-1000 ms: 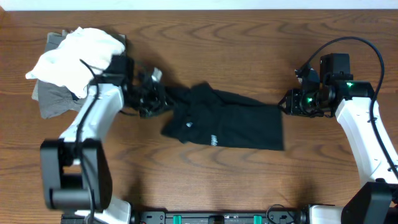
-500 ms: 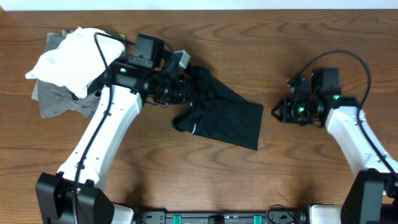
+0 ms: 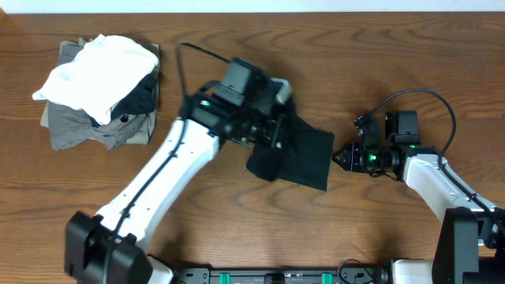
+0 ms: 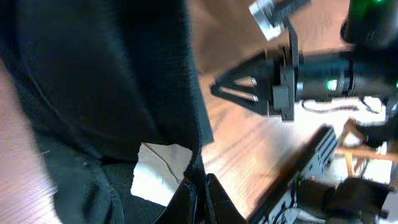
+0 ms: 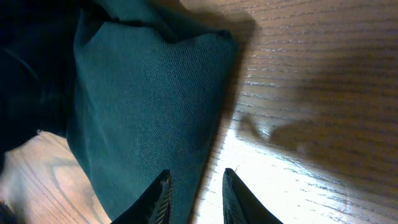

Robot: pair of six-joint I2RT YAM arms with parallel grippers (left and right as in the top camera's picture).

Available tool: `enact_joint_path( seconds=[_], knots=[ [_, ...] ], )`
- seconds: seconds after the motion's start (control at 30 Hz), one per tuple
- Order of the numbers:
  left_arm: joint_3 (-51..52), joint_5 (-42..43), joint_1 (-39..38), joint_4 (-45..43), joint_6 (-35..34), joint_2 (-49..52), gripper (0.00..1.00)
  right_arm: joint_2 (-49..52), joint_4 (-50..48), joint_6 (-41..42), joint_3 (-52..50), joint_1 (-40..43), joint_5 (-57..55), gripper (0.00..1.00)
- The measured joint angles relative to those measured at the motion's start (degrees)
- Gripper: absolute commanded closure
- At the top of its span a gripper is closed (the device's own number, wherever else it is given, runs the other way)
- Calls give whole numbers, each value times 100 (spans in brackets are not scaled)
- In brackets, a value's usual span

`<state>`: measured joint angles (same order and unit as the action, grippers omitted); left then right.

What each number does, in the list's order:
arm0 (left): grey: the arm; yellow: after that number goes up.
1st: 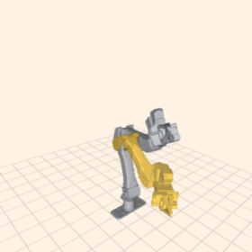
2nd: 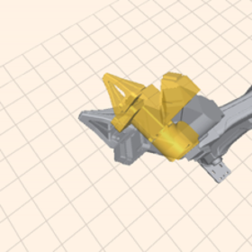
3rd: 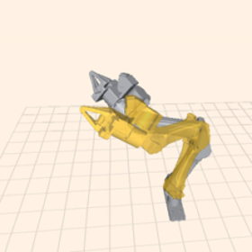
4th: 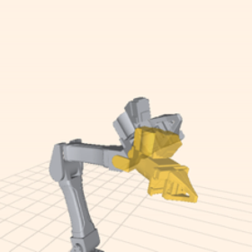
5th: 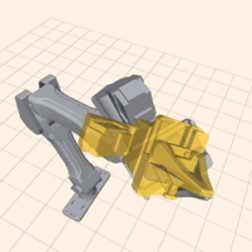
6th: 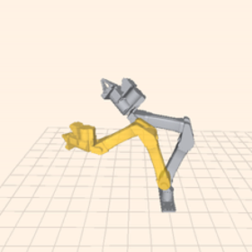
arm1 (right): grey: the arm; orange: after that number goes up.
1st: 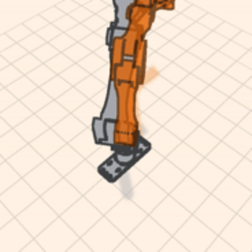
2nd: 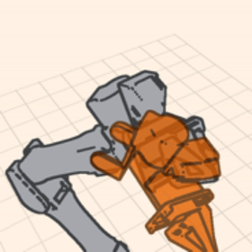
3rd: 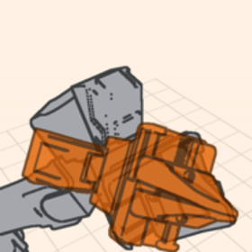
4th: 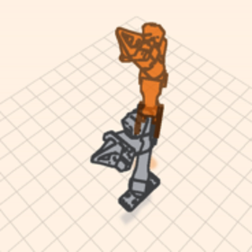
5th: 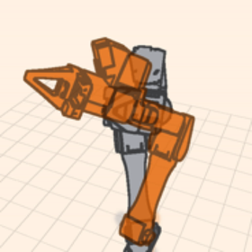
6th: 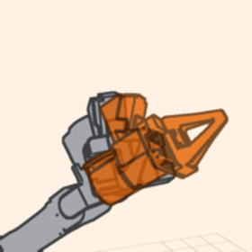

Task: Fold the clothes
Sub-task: 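Lift the shirt's left part with the left gripper and fold it rightward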

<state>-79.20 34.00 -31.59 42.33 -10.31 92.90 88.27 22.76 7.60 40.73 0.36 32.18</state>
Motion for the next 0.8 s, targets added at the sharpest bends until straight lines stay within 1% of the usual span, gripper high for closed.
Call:
enact_joint_path(
  seconds=[0.1, 0.17, 0.2, 0.23, 0.3, 0.4, 0.53, 0.6, 0.7, 0.8],
  knots=[
    [-2, -37, -310, -35, 31, 411, 94, 0, 4, 57, 0, 0, -2, 75],
    [0, -59, -455, -90, 48, 697, 91, 0, 7, 87, 0, 0, -4, 75],
    [0, -74, -531, -181, 87, 855, 83, 0, 7, 98, 0, 0, -2, 75],
    [0, -90, -599, -278, 142, 1003, 69, 0, 7, 101, 0, 0, -4, 75],
    [0, -118, -745, -411, 170, 1268, 56, 0, 39, 105, 0, 0, -2, 75],
    [4, -125, -833, -483, 175, 1364, 55, 0, 151, 116, 0, 0, -4, 74],
    [-116, -125, -730, -479, 179, 1298, 53, 0, 245, 111, 0, 0, -4, 72],
    [-232, -136, -601, -411, 181, 1207, 50, 0, 254, 57, 0, 0, 22, 71],
    [-374, -214, -330, -295, 179, 905, 49, 0, 282, -149, 0, 0, 304, 67],
    [-481, -393, 37, -26, 181, 516, 49, -33, 291, -422, 0, 0, 817, 62]
  ],
)
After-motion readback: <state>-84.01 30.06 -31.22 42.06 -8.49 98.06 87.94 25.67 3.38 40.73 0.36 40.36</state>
